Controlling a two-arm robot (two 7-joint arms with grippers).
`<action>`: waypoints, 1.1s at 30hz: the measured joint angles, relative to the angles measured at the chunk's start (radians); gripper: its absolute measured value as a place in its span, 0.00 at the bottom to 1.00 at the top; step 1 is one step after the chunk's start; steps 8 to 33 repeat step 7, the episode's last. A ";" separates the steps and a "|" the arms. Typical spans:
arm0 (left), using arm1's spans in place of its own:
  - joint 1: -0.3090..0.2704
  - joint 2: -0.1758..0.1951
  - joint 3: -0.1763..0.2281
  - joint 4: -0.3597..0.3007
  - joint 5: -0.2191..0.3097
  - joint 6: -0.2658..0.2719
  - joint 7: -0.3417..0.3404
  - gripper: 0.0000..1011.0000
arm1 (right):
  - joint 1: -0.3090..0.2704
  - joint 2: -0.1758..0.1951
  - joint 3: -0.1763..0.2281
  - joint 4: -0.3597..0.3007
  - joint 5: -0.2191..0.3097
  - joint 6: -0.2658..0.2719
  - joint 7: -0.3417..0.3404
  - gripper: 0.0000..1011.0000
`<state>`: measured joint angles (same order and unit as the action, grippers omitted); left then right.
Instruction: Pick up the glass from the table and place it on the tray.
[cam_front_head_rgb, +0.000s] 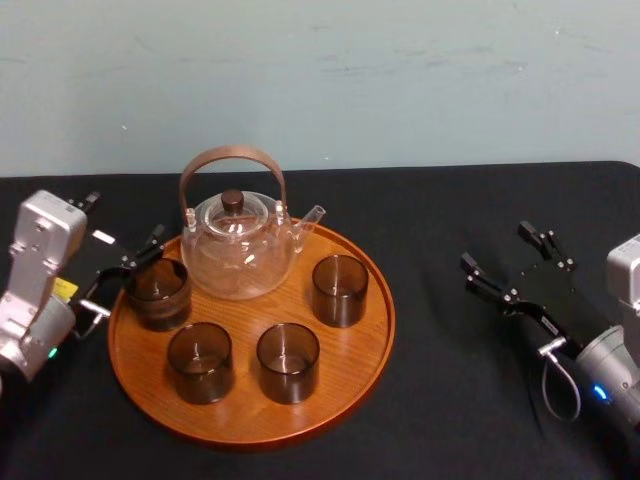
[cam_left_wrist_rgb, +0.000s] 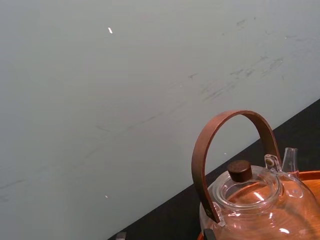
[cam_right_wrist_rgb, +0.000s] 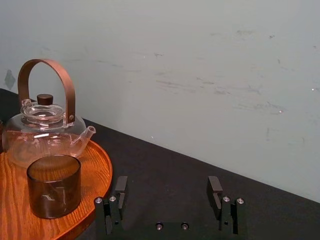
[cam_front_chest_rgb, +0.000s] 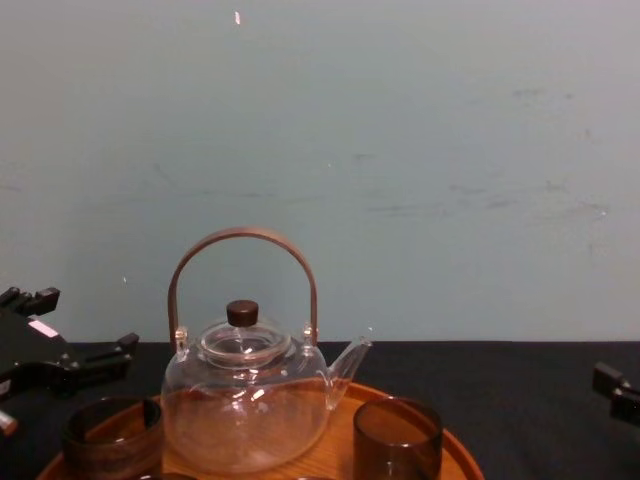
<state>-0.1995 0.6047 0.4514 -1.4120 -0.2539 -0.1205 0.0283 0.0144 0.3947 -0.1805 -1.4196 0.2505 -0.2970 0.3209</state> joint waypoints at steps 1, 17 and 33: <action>0.000 0.000 0.000 0.000 0.000 0.000 0.000 0.99 | 0.000 0.000 0.000 0.000 0.001 0.000 0.000 0.99; 0.000 0.000 0.000 0.000 0.000 0.000 0.000 0.99 | 0.001 0.001 -0.001 -0.001 0.003 -0.001 0.003 0.99; 0.000 0.000 0.000 0.000 0.000 0.000 0.000 0.99 | 0.001 0.001 -0.001 -0.001 0.003 -0.001 0.003 0.99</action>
